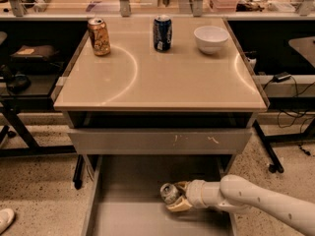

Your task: Place 7up can into middle drawer

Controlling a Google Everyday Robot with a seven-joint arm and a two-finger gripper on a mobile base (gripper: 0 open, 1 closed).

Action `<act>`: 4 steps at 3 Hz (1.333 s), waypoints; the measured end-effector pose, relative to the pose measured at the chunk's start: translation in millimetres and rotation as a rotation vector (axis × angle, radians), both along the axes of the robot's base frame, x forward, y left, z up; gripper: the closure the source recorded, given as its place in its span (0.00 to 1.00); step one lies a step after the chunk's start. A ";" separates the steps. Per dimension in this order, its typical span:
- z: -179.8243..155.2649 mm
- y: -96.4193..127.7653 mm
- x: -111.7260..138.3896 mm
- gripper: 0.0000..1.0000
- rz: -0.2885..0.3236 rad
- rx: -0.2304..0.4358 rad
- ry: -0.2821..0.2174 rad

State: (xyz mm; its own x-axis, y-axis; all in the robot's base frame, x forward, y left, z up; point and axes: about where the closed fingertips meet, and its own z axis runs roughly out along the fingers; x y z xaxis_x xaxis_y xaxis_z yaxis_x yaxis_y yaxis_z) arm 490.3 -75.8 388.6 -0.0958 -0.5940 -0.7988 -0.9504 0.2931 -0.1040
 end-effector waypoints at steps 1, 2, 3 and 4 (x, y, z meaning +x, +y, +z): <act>0.0 0.0 0.0 0.57 0.000 0.000 0.000; 0.0 0.0 0.0 0.36 0.000 0.000 0.000; 0.0 0.1 0.0 0.12 0.000 0.000 0.000; 0.0 0.1 0.0 0.00 0.000 0.000 0.000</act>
Offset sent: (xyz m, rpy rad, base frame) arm 0.0000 0.0000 0.0000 0.0000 0.0000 0.0000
